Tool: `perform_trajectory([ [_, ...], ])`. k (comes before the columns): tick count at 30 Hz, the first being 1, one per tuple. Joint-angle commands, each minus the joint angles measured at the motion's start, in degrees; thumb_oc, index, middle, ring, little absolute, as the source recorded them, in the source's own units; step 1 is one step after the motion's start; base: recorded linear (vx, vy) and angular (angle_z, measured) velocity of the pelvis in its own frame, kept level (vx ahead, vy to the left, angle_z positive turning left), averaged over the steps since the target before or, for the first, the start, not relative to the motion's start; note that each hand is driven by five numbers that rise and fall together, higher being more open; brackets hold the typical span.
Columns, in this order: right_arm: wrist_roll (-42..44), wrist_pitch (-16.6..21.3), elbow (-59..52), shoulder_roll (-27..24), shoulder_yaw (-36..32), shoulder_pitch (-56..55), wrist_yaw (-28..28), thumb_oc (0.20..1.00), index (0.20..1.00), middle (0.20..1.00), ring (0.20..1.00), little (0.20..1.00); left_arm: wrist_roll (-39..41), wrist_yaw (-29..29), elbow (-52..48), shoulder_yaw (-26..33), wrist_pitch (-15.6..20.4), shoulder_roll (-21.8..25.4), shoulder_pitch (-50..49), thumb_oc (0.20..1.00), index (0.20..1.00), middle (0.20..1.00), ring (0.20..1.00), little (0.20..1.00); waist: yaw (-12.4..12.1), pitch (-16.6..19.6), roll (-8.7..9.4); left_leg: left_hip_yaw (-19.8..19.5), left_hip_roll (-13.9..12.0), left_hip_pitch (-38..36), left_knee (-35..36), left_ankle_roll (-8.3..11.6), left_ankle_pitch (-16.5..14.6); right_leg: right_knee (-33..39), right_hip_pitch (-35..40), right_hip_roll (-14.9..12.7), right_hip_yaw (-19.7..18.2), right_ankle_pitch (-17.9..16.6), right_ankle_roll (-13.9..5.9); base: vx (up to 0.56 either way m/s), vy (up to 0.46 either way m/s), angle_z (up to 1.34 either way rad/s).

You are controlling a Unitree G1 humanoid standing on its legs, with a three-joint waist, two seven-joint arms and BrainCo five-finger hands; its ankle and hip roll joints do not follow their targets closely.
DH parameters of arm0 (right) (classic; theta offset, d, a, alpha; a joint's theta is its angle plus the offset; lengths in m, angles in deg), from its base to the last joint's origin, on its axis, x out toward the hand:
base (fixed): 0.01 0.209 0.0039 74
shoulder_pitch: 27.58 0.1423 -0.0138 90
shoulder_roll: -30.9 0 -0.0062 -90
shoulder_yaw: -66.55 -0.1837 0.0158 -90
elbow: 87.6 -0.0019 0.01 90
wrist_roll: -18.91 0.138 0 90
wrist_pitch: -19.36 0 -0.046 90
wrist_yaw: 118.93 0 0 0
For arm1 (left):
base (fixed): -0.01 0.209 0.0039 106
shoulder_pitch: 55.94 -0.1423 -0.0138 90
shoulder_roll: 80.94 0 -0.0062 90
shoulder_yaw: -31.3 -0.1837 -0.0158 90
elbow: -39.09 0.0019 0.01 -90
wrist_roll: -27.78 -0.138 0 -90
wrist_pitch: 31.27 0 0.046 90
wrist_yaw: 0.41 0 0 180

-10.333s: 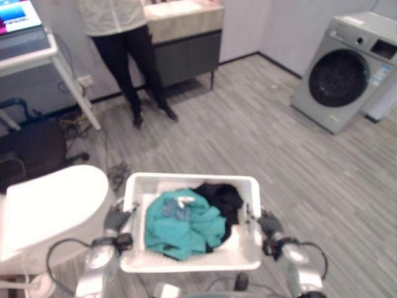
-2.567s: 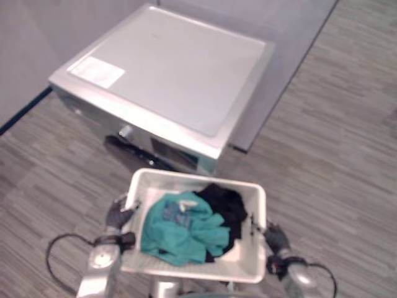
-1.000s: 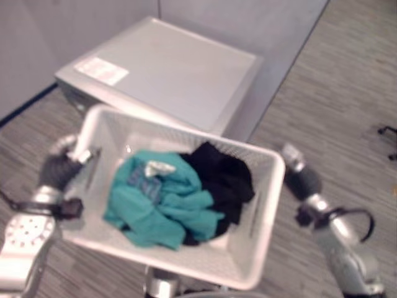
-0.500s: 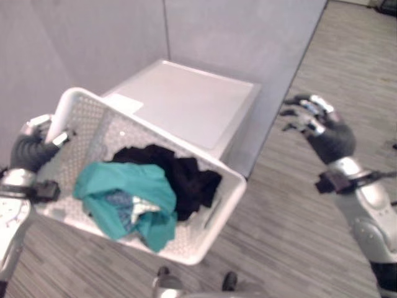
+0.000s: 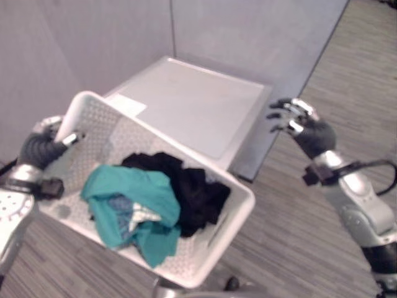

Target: Grab the laundry basket,head to the washer,open it,put in the laundry and shut it.

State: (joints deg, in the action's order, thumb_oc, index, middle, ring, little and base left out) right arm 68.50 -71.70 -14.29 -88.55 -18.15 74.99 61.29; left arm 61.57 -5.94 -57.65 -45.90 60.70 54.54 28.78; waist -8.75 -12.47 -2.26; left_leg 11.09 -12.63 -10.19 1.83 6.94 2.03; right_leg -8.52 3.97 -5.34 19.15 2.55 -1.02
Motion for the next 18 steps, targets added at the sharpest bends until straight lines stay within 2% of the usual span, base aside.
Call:
perform_trajectory([
  [1,-0.90,2.26,-2.15,-0.50,1.88,4.25,0.24,0.200,0.200,0.200,0.200,0.200,1.58,-7.42,6.15,7.29,6.34,7.25,9.63,0.200,0.200,0.200,0.200,0.200,0.22,1.85,0.88,-1.18,-4.50,1.25,1.62,0.98,2.92,5.61,7.15,-2.39,-0.15,0.54,-2.38,0.03,-0.013,0.05],
  [4,-1.09,1.96,-2.10,-0.09,2.23,4.50,0.41,0.200,0.200,0.200,0.200,0.200,1.58,-7.75,8.77,7.82,6.72,9.11,10.41,0.200,0.200,0.200,0.200,0.200,0.11,1.80,0.82,-1.07,-4.46,1.10,1.62,1.00,2.89,5.80,7.24,-2.38,-0.20,0.51,-2.42,0.00,0.000,0.00],
  [6,-1.66,1.36,-2.17,1.12,3.29,4.83,0.71,0.200,0.200,0.200,0.200,0.200,2.37,-7.84,15.18,9.13,7.40,13.40,11.52,0.200,0.200,0.200,0.200,0.200,-0.26,1.77,0.32,-0.95,-4.33,0.83,1.44,1.04,2.88,6.06,7.57,-2.52,-0.13,0.60,-2.56,0.02,-0.014,0.00],
  [9,-1.98,0.82,-2.19,1.96,4.17,4.45,1.47,0.200,0.200,0.200,0.200,0.200,3.54,-7.52,18.42,9.90,8.10,16.54,11.85,0.200,0.200,0.200,0.200,0.200,-0.52,1.78,-0.18,-0.85,-4.17,0.52,1.40,0.98,2.92,6.34,8.12,-2.73,-0.03,0.66,-2.65,0.01,-0.007,-0.01],
  [12,-2.65,0.68,-1.55,2.52,5.12,5.01,1.53,0.200,0.200,0.200,0.200,0.200,4.43,-7.59,20.86,8.46,8.55,18.86,13.94,0.200,0.200,0.200,0.200,0.200,-0.38,1.86,-0.53,-0.95,-3.94,0.43,1.51,0.97,3.00,6.76,8.66,-2.80,0.15,0.73,-2.70,0.03,0.003,0.05],
  [15,-3.99,0.97,0.62,2.87,6.32,6.88,1.30,0.200,0.200,0.200,0.200,0.200,5.24,-6.51,24.14,1.03,8.37,20.27,21.14,0.200,0.200,0.200,0.200,0.200,0.00,1.75,-0.71,-1.12,-3.75,0.14,1.95,0.94,3.16,6.83,9.21,-2.78,0.47,0.85,-2.76,0.02,0.008,0.09],
  [18,-5.43,1.21,2.98,3.79,8.49,10.16,1.13,0.200,0.200,0.200,0.200,0.200,6.25,-4.91,26.38,-10.20,7.54,19.65,31.94,0.200,0.200,0.200,0.200,0.200,0.55,1.45,-1.22,-1.35,-3.64,-0.01,2.58,1.00,3.41,6.93,9.48,-2.90,0.88,0.88,-2.88,0.01,0.011,0.10],
])
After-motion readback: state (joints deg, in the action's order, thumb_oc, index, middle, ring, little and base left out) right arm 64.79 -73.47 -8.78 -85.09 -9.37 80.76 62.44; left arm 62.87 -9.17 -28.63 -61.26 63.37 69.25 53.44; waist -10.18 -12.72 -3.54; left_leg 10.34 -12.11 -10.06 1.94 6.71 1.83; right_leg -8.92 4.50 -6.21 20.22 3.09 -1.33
